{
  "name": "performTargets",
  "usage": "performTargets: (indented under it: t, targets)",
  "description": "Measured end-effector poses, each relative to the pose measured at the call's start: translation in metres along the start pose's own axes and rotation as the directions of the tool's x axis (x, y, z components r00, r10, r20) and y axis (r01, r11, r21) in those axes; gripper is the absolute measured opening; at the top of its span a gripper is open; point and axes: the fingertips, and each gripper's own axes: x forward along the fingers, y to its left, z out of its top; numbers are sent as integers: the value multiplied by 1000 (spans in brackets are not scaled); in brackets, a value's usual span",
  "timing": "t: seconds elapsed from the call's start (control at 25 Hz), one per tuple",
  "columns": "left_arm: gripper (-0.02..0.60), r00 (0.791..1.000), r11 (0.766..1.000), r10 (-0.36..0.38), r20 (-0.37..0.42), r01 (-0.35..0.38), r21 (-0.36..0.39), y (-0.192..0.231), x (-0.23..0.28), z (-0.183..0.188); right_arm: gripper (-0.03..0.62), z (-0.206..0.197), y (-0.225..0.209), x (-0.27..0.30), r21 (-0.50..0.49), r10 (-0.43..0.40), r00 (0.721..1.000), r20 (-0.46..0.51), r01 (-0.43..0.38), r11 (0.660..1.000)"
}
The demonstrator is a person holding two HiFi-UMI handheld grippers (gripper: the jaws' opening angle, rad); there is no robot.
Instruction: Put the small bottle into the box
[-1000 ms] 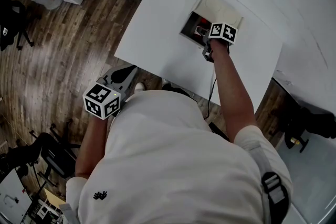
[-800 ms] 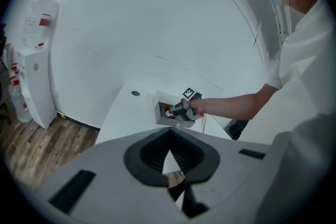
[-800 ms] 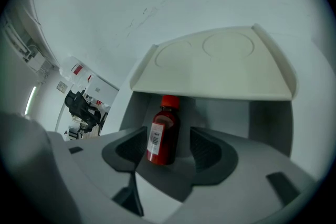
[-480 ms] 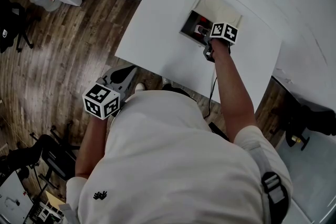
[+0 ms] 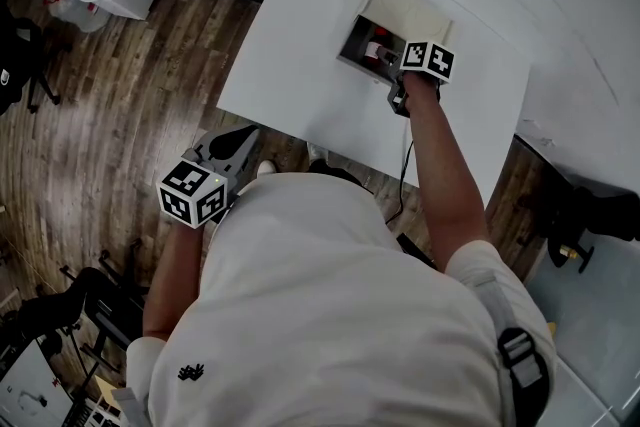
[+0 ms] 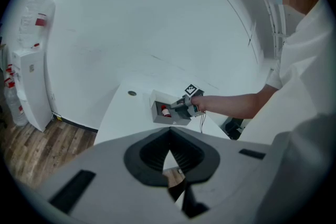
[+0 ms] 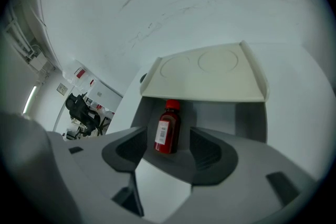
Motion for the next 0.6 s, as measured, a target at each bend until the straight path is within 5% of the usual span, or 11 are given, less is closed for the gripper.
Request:
performTargets:
  t: [0.32, 0.6]
  targets:
    - [6, 999, 998, -47, -5, 47, 32, -6, -9, -6, 239, -8, 13, -30, 1, 7, 997, 71, -7, 1000]
    - [6, 997, 995, -76, -13, 77, 70, -6, -28, -22, 120, -33, 28, -61, -8, -8, 988, 151, 9, 1000]
